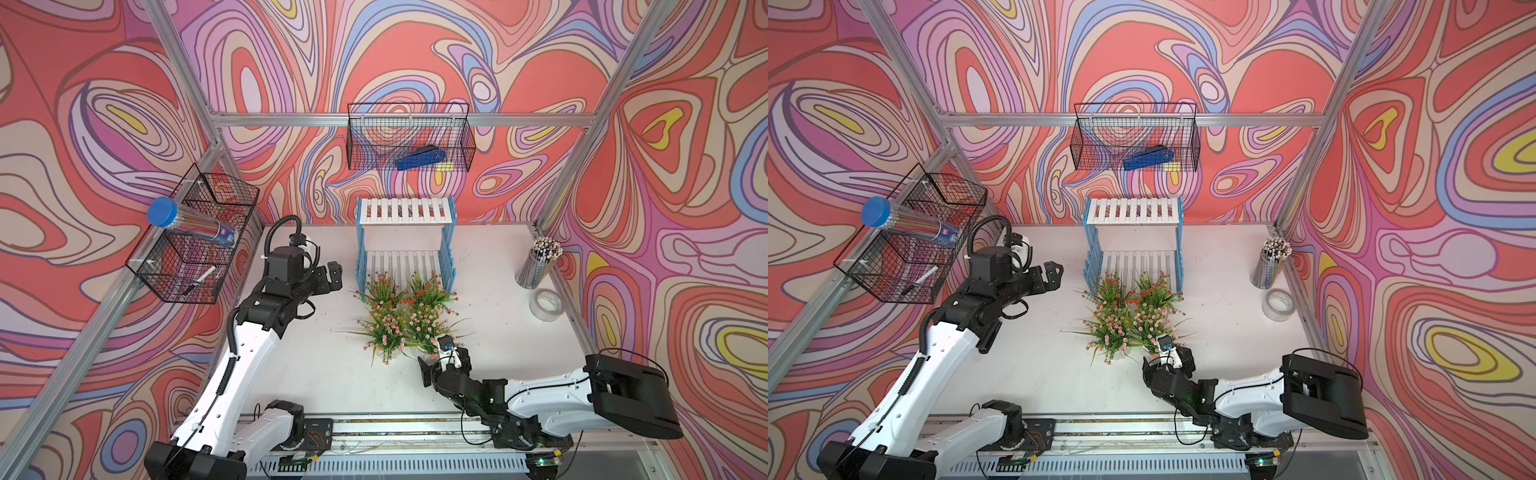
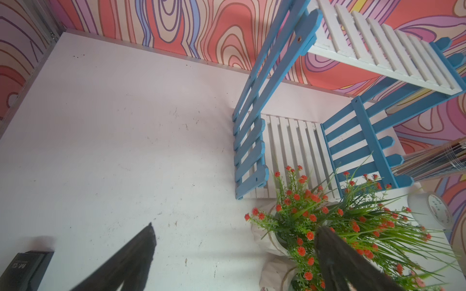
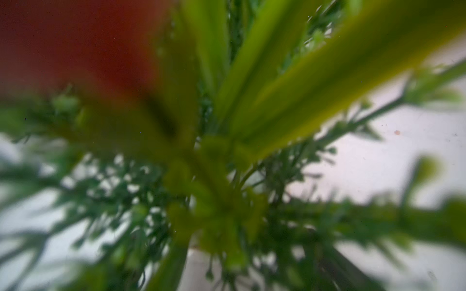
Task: Place the baby's breath potted plants on the rack by color
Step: Pick up the baby's breath potted plant from the center of the board.
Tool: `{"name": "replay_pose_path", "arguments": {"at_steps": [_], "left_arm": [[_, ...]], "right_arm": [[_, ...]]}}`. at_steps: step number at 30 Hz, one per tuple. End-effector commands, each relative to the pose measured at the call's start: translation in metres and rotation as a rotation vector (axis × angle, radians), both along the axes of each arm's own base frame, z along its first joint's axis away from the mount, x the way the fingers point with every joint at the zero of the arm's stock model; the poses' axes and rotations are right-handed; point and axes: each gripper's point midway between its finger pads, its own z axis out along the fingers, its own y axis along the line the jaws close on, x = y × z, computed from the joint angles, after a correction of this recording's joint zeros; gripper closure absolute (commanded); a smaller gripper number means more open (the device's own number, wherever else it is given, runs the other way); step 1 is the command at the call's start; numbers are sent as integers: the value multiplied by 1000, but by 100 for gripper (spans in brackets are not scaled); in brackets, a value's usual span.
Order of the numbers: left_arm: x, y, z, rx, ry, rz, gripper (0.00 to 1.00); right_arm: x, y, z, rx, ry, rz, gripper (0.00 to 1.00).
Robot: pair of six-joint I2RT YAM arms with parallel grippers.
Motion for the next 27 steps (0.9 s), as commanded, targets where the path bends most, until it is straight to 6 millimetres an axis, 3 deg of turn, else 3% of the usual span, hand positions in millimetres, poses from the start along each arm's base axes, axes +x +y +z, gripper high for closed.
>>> {"name": "replay_pose_path", "arguments": {"at_steps": [1,12,27], "left_arm": [[-3,-1,9,0,-4,-5,0],[-6,4,19,32,-16,7,0],[-10,9,19,51,0,22,0]], "right_arm": [[10,13,14,56,-15,28,2],[37,31,9,50,19,88,2],[58,36,-14,25,67,87,3]]}}
